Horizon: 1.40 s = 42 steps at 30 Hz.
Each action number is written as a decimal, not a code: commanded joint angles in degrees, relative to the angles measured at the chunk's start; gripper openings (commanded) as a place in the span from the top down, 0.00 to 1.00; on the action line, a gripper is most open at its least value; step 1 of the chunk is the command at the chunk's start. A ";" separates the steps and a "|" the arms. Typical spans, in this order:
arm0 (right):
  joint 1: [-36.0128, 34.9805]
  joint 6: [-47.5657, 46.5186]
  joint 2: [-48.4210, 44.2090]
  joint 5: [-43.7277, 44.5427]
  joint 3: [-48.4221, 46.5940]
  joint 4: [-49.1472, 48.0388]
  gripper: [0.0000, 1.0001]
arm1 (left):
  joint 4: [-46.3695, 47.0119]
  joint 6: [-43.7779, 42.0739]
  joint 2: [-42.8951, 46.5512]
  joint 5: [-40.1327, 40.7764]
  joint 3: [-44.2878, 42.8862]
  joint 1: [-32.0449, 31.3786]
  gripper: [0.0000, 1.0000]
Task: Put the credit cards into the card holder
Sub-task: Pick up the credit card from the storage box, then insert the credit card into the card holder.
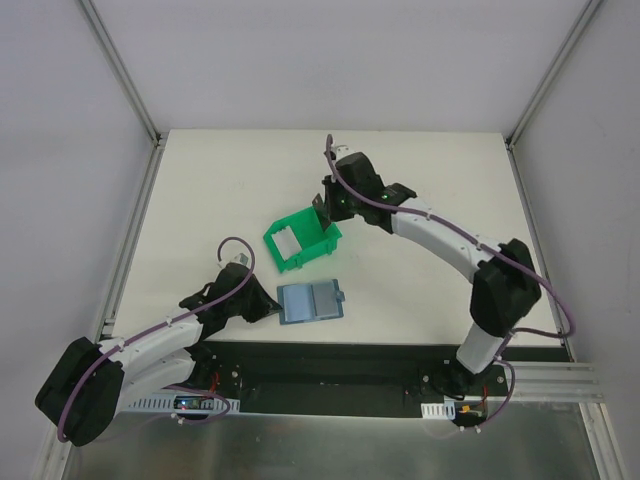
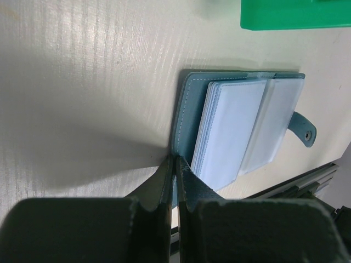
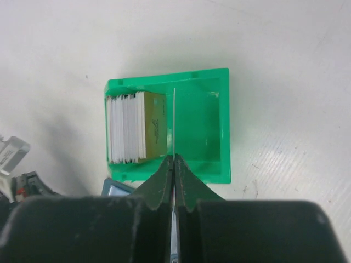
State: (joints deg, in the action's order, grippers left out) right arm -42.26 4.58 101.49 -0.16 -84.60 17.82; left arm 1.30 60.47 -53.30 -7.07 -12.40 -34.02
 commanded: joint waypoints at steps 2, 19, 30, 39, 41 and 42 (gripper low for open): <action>-0.63 5.86 -12.44 -1.04 10.83 -7.34 1.00 | -1.04 -1.14 0.21 -0.84 -0.25 0.45 1.00; -10.21 29.25 -24.51 -5.20 46.09 -33.98 1.00 | -0.95 -0.53 1.00 -1.37 0.71 0.45 1.00; -11.27 34.18 -19.76 -6.25 53.57 -46.29 1.00 | -0.25 0.70 0.65 -1.54 1.68 0.45 1.00; -11.44 37.69 -13.78 -8.10 56.29 -56.05 1.00 | 0.90 1.67 0.65 -2.07 2.47 0.45 1.00; -11.35 38.31 -13.69 -7.57 57.43 -57.20 0.99 | 0.90 1.50 0.56 -2.25 2.47 0.45 1.00; -11.44 38.40 -13.78 -7.31 57.70 -57.29 1.00 | 0.90 1.50 0.65 -2.25 2.47 0.45 1.00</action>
State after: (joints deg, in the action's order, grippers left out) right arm -53.25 41.12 87.50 -7.29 -28.16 -33.17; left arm 2.94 62.19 -52.71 -8.78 -10.98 -34.02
